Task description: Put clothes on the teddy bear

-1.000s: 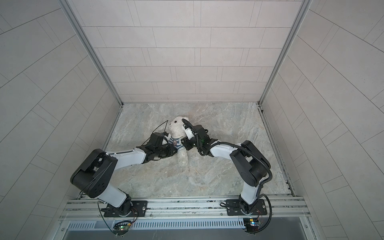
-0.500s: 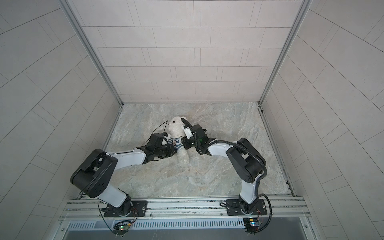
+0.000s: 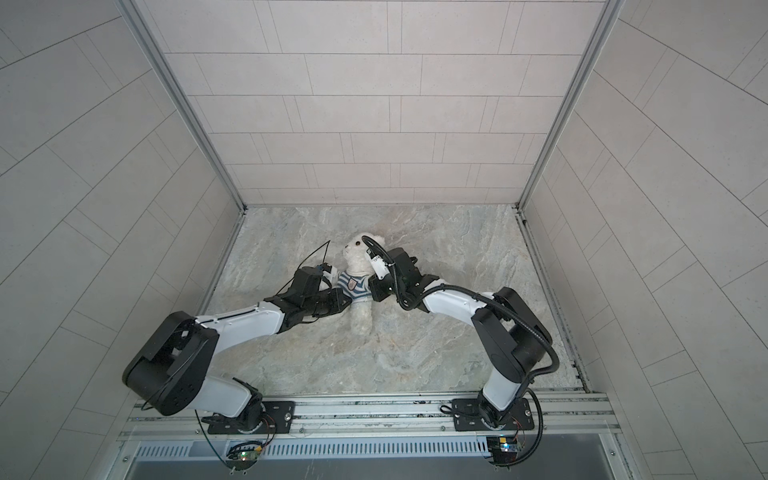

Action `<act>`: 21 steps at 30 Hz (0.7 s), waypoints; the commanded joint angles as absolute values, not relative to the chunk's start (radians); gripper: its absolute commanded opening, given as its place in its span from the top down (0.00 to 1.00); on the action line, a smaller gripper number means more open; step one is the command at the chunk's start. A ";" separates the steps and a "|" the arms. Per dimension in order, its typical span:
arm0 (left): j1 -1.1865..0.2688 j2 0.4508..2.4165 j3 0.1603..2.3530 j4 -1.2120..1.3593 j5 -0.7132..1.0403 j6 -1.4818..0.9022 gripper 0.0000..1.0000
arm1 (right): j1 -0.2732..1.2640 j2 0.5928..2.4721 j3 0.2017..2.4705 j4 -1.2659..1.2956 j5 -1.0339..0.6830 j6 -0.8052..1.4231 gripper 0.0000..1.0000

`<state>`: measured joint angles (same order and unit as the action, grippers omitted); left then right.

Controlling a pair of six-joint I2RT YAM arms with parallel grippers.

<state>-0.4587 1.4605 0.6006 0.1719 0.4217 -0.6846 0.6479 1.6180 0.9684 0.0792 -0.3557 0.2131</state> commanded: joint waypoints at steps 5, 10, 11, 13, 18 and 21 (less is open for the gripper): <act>-0.374 1.421 0.558 0.102 0.400 -0.680 1.00 | 0.696 1.416 0.864 -0.092 -0.429 -0.011 1.00; -0.364 1.406 0.561 0.072 0.379 -0.665 1.00 | 0.697 1.251 0.748 -0.003 -0.575 -0.006 1.00; -0.364 1.406 0.562 0.068 0.376 -0.661 1.00 | 0.697 1.226 0.729 0.026 -0.599 0.009 1.00; -0.364 1.404 0.567 0.059 0.373 -0.650 1.00 | 0.696 1.202 0.713 0.064 -0.630 0.053 1.00; -0.403 1.372 0.582 0.022 0.351 -0.620 1.00 | 0.696 1.242 0.707 0.110 -0.637 0.127 1.00; -0.457 1.359 0.580 0.022 0.345 -0.633 1.00 | 0.697 1.280 0.713 0.106 -0.594 0.173 0.94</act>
<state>-0.4309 1.3735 0.5777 0.0807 0.4381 -0.6518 0.6979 1.2671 0.7010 0.0582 -0.5743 0.1268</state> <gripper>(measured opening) 0.043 0.045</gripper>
